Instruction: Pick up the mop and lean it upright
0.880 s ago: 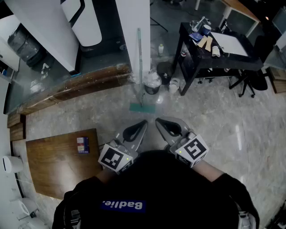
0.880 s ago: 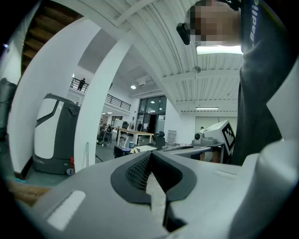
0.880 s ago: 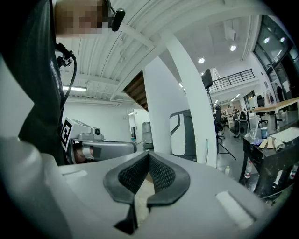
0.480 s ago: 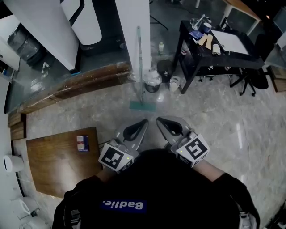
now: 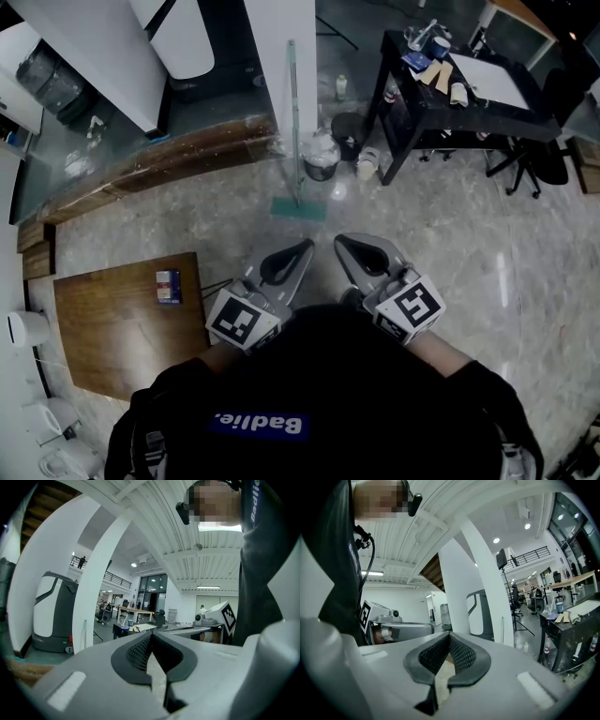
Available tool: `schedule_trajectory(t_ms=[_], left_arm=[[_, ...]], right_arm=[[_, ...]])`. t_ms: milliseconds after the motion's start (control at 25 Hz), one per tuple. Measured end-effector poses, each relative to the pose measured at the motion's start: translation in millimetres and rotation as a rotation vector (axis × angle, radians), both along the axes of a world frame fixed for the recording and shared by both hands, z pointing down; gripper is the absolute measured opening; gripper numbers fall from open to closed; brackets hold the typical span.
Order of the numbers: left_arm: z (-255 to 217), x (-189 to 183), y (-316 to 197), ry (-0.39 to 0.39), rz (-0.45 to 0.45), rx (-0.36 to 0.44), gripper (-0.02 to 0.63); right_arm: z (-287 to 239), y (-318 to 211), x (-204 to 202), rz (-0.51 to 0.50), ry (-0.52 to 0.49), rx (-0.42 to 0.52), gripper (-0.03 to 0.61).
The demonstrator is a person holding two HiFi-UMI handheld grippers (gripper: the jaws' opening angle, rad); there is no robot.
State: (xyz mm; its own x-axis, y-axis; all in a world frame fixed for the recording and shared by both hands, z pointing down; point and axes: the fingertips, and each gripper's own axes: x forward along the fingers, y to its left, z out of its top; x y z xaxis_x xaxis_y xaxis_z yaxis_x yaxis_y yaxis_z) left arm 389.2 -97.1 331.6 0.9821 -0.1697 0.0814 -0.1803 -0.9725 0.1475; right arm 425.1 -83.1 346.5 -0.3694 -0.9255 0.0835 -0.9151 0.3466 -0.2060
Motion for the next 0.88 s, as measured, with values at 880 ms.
schedule_trajectory(t_ms=[880], left_arm=[[9,47,-2,-0.047,-0.13,0.003,0.02]], right_arm=[[31,9,57,-0.102,-0.059,-0.055,0.005]])
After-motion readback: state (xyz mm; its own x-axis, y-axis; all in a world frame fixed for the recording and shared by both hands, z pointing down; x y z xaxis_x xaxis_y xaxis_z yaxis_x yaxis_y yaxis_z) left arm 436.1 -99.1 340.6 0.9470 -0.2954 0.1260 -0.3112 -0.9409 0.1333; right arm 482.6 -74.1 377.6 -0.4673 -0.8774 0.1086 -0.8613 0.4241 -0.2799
